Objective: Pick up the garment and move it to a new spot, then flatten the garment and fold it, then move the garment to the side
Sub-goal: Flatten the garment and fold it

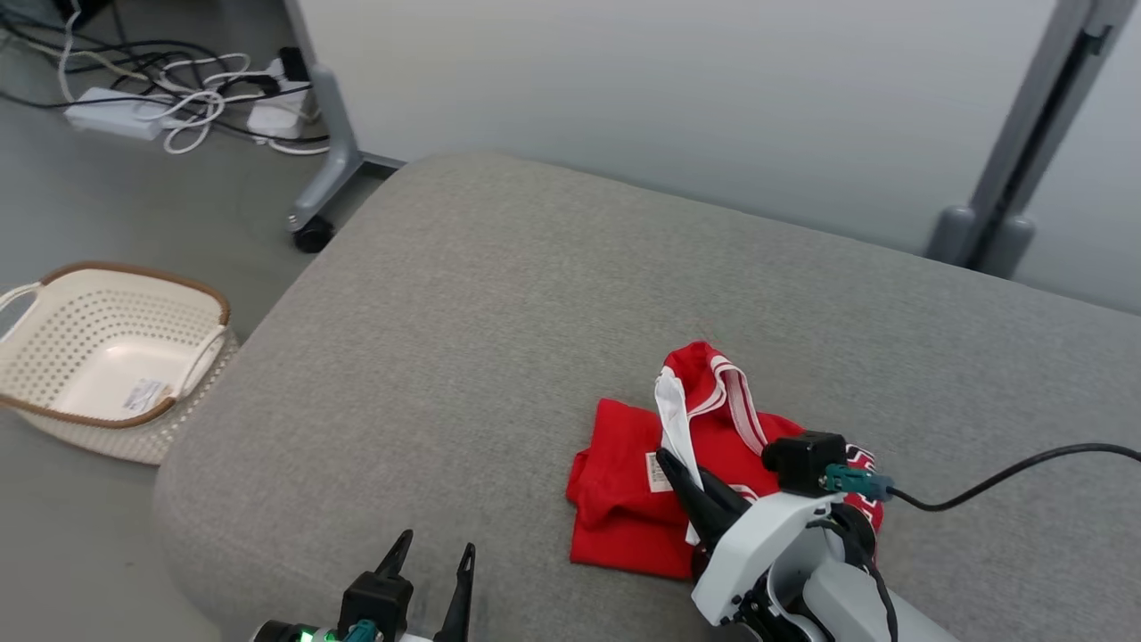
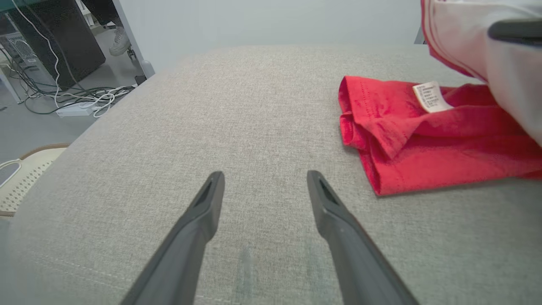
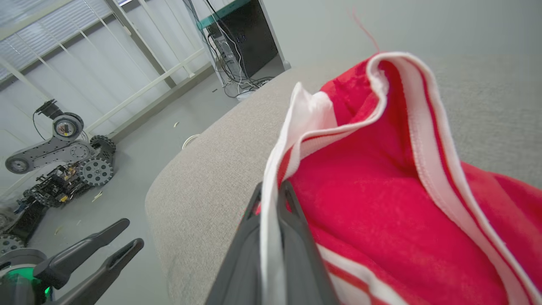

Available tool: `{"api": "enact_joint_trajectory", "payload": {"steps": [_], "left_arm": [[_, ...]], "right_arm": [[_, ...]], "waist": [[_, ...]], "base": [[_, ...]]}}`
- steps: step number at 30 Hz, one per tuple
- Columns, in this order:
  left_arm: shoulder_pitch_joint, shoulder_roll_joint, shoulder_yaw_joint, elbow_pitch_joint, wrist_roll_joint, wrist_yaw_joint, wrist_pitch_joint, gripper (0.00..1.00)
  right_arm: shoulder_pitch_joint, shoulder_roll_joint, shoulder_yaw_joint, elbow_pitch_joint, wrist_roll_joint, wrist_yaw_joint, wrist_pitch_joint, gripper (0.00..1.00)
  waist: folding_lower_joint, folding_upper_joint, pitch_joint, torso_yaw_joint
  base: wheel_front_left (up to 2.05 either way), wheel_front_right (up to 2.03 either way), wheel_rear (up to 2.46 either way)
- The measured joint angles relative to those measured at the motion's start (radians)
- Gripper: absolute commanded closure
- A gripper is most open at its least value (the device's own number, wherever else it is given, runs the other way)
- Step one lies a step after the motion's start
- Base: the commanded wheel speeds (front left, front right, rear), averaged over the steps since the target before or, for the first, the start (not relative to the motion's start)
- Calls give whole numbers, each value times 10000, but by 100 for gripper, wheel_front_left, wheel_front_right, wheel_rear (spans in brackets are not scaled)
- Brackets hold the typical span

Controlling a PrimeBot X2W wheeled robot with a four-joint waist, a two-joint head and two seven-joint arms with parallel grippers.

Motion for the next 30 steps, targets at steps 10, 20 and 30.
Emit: {"api": "enact_joint_trajectory", "payload": {"steps": [10,20,30], "left_arm": [[-154,6,-360,-40,-253,221,0,0],[-155,2,-81,-167,-351,339,2,0],[-146,0,593,-384,-313,474,0,0]], "right_arm": [[-1003,29,627,1043,706,0,-581,0],[-1300,17,-995,1360,-330,2,-775,0],[380,6,-4512,454,-3333,0,-782,0]], "waist": [[0,0,205,973],[0,0,148,-90],[0,0,-29,-1585]], "base": [[0,0,0],[0,0,0],[0,0,0]]}}
